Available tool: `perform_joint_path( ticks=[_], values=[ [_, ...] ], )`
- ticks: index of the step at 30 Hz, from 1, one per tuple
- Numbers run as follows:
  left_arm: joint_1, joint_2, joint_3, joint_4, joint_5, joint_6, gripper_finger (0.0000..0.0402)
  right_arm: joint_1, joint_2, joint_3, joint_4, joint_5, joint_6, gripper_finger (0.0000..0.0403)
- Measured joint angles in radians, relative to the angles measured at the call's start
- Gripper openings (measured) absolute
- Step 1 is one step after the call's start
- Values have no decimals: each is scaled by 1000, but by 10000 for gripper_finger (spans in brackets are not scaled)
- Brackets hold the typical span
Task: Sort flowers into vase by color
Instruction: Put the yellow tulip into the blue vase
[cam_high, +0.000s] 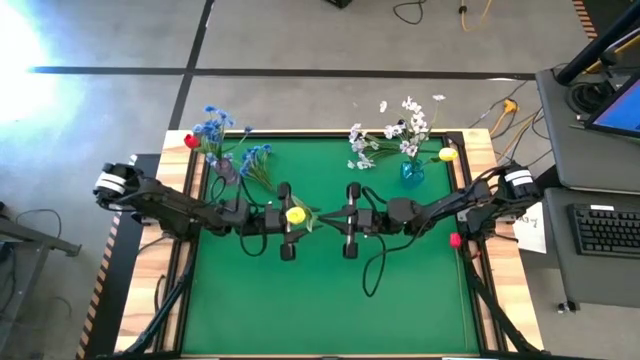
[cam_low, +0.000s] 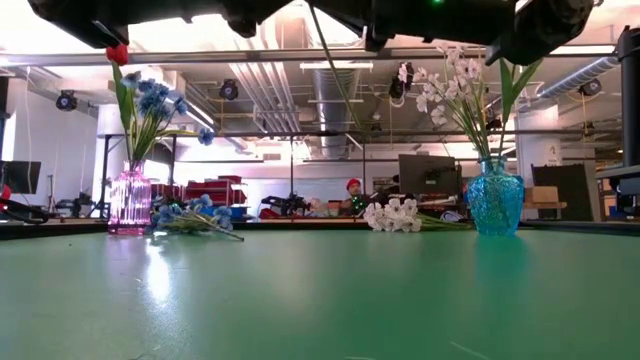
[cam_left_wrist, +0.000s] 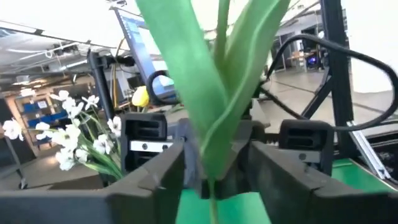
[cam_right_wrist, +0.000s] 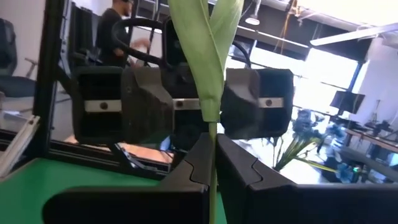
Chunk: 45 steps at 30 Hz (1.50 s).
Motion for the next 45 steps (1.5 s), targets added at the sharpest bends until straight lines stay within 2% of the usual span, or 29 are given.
perform_joint_path(
  ticks=[8, 10, 17, 21, 25, 29, 37, 42, 45],
  values=[
    [17, -3, -6, -7, 1, -2, 23, 0, 0, 0, -3, 8, 11, 12],
    [20, -5, -6, -12, 1, -10, 7, -2, 0, 0, -4, 12, 35, 19],
    [21, -40, -6, -99, -33, -18, 2, -2, -5, 0, -25, 52, 113, 87],
    [21, -93, -6, -237, -108, -10, 1, 1, -32, 0, -103, 134, 149, 138],
    [23, -145, -8, -403, -198, -21, 0, 4, -69, 9, -209, 160, 193, 180],
    [22, -169, -8, -501, -229, -29, 0, 3, -77, 50, -292, 163, 229, 209],
    [27, -118, -5, -492, -251, -47, 0, 3, -37, 228, -581, 159, 253, 240],
    [27, -78, 23, -486, -247, -47, 0, 0, -22, 299, -640, 166, 256, 242],
    [27, -59, 36, -491, -247, -47, 0, 0, -22, 308, -644, 166, 249, 224]
  ],
)
